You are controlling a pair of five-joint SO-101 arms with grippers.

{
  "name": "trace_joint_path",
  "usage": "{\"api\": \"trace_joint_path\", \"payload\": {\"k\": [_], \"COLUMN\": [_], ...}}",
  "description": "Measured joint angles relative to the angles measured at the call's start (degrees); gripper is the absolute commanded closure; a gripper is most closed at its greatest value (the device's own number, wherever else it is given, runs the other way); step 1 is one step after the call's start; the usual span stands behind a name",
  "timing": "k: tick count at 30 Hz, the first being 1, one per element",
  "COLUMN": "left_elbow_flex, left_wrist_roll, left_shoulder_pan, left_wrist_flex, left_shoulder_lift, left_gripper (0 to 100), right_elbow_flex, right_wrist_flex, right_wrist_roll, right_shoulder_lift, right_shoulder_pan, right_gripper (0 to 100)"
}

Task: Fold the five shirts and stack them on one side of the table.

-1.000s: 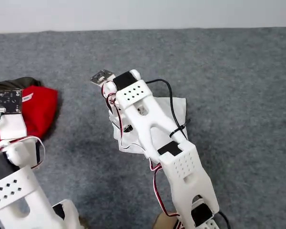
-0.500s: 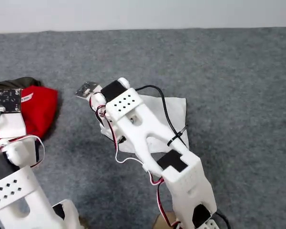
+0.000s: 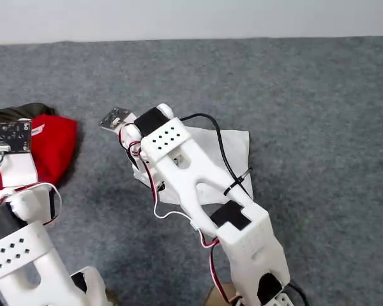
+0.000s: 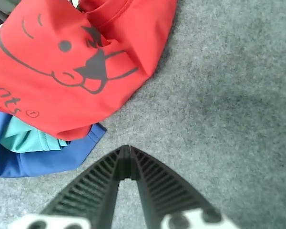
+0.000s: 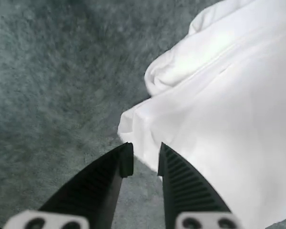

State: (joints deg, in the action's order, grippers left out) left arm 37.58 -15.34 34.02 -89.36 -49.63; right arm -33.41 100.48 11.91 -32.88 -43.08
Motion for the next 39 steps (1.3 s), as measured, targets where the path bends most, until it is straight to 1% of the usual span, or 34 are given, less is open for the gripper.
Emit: {"api": "trace_joint_path", "payload": {"k": [8,15,25,27,29,30,39], "left_elbow_flex": [0.0,0.0,0.0,0.0,0.0,0.0,0.0], "left_wrist_roll": [0.0,0.0,0.0,0.0,0.0,0.0,0.0], "left_shoulder_pan": [0.0,0.0,0.0,0.0,0.0,0.0,0.0], "left_wrist_flex": [0.0,0.0,0.0,0.0,0.0,0.0,0.0], "left_shoulder_lift": [0.0,0.0,0.0,0.0,0.0,0.0,0.0], "left_gripper": [100,100,100,100,100,100,100], "right_elbow_flex": [-8.62,-8.79,-8.88,-8.88,-8.88,-8.88,-8.88], "right_wrist_flex": [0.0,0.0,0.0,0.0,0.0,0.0,0.0], "right_wrist_roll": [-0.44,-0.44,-0.44,-0.44,-0.44,-0.18,4.4], "right_shoulder_lift": [-7.56,-9.41,-11.69,-11.69,-12.31,-12.66,-12.48], "right_shoulder_pan": [2.37,5.54,5.71,5.54,5.54,5.54,5.63], "right_gripper": [88.7,88.7,89.2,92.4,98.4,99.5,99.0]}}
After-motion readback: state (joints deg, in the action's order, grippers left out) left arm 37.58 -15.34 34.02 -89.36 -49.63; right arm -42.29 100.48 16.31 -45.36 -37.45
